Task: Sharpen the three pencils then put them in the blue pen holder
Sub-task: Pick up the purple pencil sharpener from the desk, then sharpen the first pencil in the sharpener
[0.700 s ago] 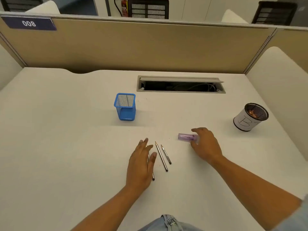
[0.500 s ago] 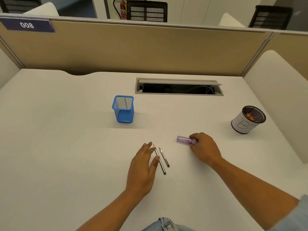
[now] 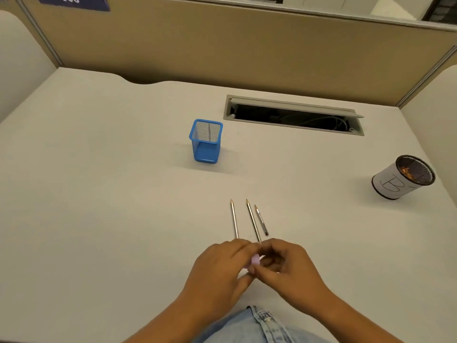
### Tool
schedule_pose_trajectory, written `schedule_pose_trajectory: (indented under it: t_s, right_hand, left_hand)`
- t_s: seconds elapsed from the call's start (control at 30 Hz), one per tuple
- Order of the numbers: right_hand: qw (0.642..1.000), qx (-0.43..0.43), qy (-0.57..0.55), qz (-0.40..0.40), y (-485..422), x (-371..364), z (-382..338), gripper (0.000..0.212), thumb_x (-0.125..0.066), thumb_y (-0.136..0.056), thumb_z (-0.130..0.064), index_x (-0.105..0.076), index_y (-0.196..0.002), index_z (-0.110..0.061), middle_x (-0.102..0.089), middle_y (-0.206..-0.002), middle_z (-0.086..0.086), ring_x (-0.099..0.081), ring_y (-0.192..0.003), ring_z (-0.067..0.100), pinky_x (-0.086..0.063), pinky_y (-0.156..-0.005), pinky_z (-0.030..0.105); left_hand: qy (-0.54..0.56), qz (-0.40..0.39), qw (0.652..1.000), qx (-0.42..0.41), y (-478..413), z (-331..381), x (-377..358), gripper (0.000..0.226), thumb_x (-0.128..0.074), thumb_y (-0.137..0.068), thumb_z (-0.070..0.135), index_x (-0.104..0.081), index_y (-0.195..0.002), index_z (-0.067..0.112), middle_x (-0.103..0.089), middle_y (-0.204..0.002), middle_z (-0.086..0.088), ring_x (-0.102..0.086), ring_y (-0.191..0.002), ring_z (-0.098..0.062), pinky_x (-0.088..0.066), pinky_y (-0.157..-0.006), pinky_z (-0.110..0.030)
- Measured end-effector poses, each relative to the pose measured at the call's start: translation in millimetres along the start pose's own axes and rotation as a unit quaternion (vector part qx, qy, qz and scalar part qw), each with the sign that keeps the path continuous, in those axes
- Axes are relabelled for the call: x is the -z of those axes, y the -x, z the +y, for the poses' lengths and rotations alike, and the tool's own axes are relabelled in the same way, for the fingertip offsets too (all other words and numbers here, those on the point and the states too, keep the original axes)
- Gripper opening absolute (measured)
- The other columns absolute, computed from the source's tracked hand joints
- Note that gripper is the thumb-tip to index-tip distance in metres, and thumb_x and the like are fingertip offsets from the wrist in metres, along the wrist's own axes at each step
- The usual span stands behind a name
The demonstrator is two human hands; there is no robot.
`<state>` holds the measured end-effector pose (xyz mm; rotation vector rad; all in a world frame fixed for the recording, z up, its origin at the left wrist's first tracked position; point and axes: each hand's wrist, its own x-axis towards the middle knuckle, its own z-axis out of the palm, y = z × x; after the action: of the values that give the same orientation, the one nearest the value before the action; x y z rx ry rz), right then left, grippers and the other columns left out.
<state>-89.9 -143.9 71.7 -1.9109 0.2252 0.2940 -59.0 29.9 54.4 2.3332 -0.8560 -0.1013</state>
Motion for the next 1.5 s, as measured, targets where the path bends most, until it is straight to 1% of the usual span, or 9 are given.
schedule_pose_trajectory:
  t_s: [0.23,0.5,0.63,0.73,0.9,1.07,1.23,1.37,1.5]
  right_hand:
    - [0.996,-0.049,-0.064,-0.023,-2.4,-14.1,-9.8,0.017,-0.071,-0.087,-0.009,-0.078,-0.097,-0.020,-0.079,-0.091,0.000,-0.075,-0.089,0.017,-0.059,-0.086,0.034]
    - [0.995,-0.030,-0.093,0.014,-11.2,-21.2,-20.5,0.017,-0.069,-0.088,-0.004,-0.078,-0.098,-0.014,-0.079,-0.089,0.002,-0.075,-0.084,0.019,-0.061,-0.076,0.027]
    - [0.992,-0.071,-0.105,0.013,-21.0,-25.2,-25.4,0.030,-0.051,-0.095,0.001,-0.072,-0.106,-0.016,-0.079,-0.089,0.007,-0.075,-0.084,0.021,-0.061,-0.075,0.030]
    - [0.995,-0.086,-0.031,0.049,-41.1,-27.8,-21.6,0.022,-0.053,-0.094,-0.004,-0.070,-0.102,-0.016,-0.078,-0.085,0.006,-0.075,-0.080,0.021,-0.062,-0.072,0.029]
    - [0.963,-0.067,0.237,0.106,-90.7,-32.9,-3.5,0.014,-0.066,-0.084,-0.020,-0.067,-0.098,-0.018,-0.070,-0.072,-0.006,-0.067,-0.069,0.014,-0.057,-0.070,0.032]
    - [0.932,-0.095,0.342,0.072,-116.3,-46.7,-0.8,0.033,-0.073,-0.079,-0.039,-0.060,-0.104,-0.021,-0.070,-0.089,0.000,-0.066,-0.081,0.022,-0.056,-0.073,0.035]
    - [0.923,-0.091,0.368,0.071,-118.8,-54.9,-6.1,0.029,-0.067,-0.079,-0.027,-0.061,-0.107,-0.020,-0.070,-0.090,0.002,-0.066,-0.079,0.023,-0.058,-0.071,0.036]
    - [0.941,-0.045,0.321,0.093,-102.0,-49.3,-30.7,0.020,-0.067,-0.077,-0.026,-0.066,-0.096,-0.026,-0.070,-0.078,-0.009,-0.066,-0.072,0.014,-0.058,-0.068,0.034]
    - [0.973,0.095,0.187,0.099,-59.7,-30.0,-63.0,0.021,-0.063,-0.090,-0.013,-0.063,-0.095,-0.034,-0.064,-0.091,-0.012,-0.066,-0.080,0.011,-0.051,-0.066,0.027]
  left_hand:
    - [0.089,0.029,0.994,0.050,13.4,-14.0,-1.6,0.032,-0.064,-0.085,0.044,-0.060,-0.113,0.032,-0.066,-0.110,0.012,-0.060,-0.092,-0.002,-0.048,-0.083,-0.007]
    - [0.171,0.066,0.981,0.062,16.2,-26.2,14.4,0.028,-0.073,-0.081,0.040,-0.061,-0.106,0.034,-0.061,-0.103,0.018,-0.057,-0.091,0.001,-0.051,-0.074,-0.012]
    - [0.194,0.080,0.975,0.076,20.3,-31.3,24.3,0.026,-0.071,-0.079,0.047,-0.060,-0.099,0.035,-0.059,-0.092,0.023,-0.057,-0.080,-0.005,-0.044,-0.066,-0.009]
    - [0.212,0.089,0.970,0.083,23.6,-35.5,31.3,0.024,-0.074,-0.079,0.043,-0.062,-0.097,0.035,-0.062,-0.092,0.022,-0.058,-0.080,-0.010,-0.045,-0.064,-0.012]
    - [0.240,0.089,0.961,0.103,31.6,-45.0,40.2,0.023,-0.077,-0.078,0.038,-0.065,-0.097,0.034,-0.067,-0.095,0.020,-0.062,-0.085,-0.011,-0.050,-0.072,-0.016]
    - [0.254,0.096,0.954,0.130,42.3,-55.0,48.7,0.021,-0.077,-0.077,0.036,-0.067,-0.095,0.033,-0.068,-0.094,0.018,-0.063,-0.086,-0.013,-0.052,-0.074,-0.018]
    - [0.266,0.093,0.948,0.146,49.8,-58.3,54.8,0.022,-0.078,-0.075,0.035,-0.067,-0.094,0.033,-0.068,-0.093,0.017,-0.063,-0.086,-0.012,-0.049,-0.071,-0.012]
    - [0.280,0.103,0.941,0.157,49.3,-54.8,60.0,0.025,-0.082,-0.072,0.034,-0.068,-0.093,0.032,-0.069,-0.092,0.016,-0.063,-0.085,-0.014,-0.052,-0.070,-0.015]
    - [0.307,0.134,0.928,0.162,44.3,-49.1,70.4,0.028,-0.084,-0.069,0.034,-0.070,-0.092,0.030,-0.072,-0.090,0.013,-0.065,-0.078,-0.017,-0.057,-0.068,-0.023]
